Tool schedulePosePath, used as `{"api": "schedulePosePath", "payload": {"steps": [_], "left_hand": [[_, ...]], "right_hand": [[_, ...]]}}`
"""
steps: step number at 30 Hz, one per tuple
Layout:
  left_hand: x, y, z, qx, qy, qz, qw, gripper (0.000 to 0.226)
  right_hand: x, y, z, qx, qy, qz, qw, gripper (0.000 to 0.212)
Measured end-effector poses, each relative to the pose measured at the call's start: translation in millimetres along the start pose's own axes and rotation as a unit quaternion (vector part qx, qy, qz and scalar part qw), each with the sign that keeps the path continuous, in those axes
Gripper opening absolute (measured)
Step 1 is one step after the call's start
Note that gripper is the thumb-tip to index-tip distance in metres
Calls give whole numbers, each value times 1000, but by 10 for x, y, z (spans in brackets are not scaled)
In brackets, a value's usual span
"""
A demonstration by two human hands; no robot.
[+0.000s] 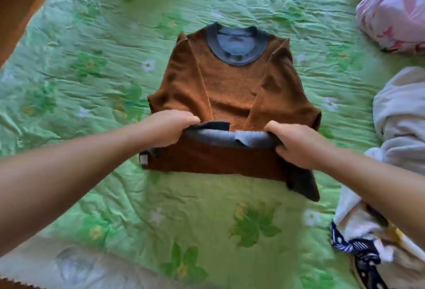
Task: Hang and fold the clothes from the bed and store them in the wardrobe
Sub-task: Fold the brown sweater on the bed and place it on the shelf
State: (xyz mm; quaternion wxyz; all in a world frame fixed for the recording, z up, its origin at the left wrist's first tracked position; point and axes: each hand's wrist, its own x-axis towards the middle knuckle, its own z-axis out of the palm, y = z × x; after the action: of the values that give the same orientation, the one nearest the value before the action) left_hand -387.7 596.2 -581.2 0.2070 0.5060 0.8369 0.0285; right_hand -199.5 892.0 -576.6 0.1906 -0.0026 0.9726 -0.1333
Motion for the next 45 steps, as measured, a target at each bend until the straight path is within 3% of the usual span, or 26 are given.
{"api": "schedulePosePath", "payload": {"steps": [3,6,8,9,12,15,20,23,32,37,41,43,45], "left_hand": [[744,-291,-481,90,45,-81,992,48],[1222,-341,-536,122,71,-208,968,69],[1295,-206,-266,90,94,-177,976,72],[1240,-102,-47,68,100,-136,983,75],[782,123,682,66,41,-54,995,94],[462,63,1195,103,22,-38,994,107],[606,39,1275,92,17,-55,994,112],[593,70,1217,110,6,-59,992,110],[217,359,867,122,12,-137,983,59],[-441,819,1073,76,-56,-113,989,56],[-1013,1135,1428,44,-150,-77,985,74],[-1085,1112,1451,19,-152,-62,986,79],[-967,1010,1360,-3,-95,-60,994,75]], "right_hand": [[833,399,-635,-95,19,99,990,32],[1282,491,-834,-236,86,206,946,42],[1350,375,-629,-231,157,138,950,39],[1294,285,-431,-195,150,78,966,43],[812,93,321,-151,4,-11,989,78],[501,192,837,-166,-7,7,986,98],[625,226,989,-128,54,26,990,78],[668,176,850,-126,18,41,991,54],[376,-147,701,-82,9,72,994,36],[-348,-520,965,-44,-53,53,996,34],[-946,-780,1301,-29,-155,41,987,47],[-992,-778,1339,-20,-192,41,980,55],[-880,-697,1242,52,-184,73,979,70]]}}
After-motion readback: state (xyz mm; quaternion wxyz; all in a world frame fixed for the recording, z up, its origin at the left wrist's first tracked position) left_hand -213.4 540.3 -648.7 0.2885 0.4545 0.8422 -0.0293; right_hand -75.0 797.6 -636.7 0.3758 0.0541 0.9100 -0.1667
